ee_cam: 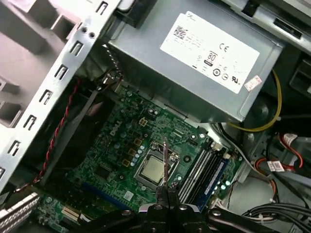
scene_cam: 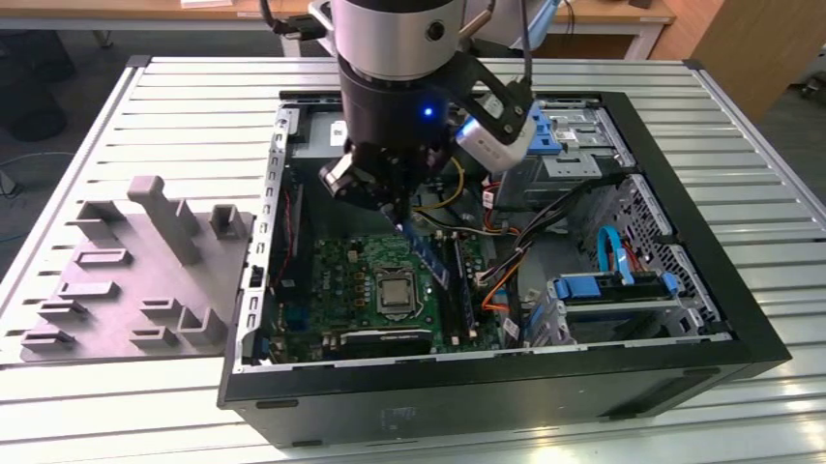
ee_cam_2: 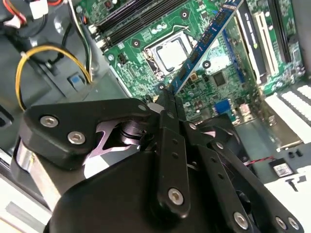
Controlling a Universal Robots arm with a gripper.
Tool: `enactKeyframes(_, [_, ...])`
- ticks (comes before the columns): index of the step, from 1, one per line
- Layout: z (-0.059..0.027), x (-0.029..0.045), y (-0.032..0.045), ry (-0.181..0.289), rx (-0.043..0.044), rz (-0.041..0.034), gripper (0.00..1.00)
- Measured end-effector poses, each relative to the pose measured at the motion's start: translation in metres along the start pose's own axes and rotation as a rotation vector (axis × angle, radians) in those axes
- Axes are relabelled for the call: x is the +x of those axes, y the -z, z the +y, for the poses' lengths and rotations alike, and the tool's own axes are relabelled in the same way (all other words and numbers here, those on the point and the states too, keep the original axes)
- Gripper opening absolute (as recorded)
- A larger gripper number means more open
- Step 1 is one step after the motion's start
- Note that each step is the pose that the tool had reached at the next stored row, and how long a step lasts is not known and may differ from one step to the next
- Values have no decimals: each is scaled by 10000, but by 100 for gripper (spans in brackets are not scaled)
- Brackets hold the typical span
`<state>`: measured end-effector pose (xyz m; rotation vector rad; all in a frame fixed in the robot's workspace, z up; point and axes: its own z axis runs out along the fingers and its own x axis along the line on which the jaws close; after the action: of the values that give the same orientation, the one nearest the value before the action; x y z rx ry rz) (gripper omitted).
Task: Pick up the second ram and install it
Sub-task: 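Insert the second ram into the second slot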
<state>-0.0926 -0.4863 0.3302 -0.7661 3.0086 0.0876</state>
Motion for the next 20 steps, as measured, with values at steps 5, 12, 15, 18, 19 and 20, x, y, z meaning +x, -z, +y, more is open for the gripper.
enactKeyframes(5, [0,0,-4,-913,50,-39,12])
enactKeyframes(12, [0,1,-11,-2181,115,-95,12])
enactKeyframes(15, [-1,1,-14,-2717,143,-118,12])
enactKeyframes(18, [-1,1,-17,-3271,171,-143,12])
enactKeyframes(19, [-1,1,-18,-3458,181,-151,12])
enactKeyframes(20, [-1,1,-20,-3636,190,-159,12])
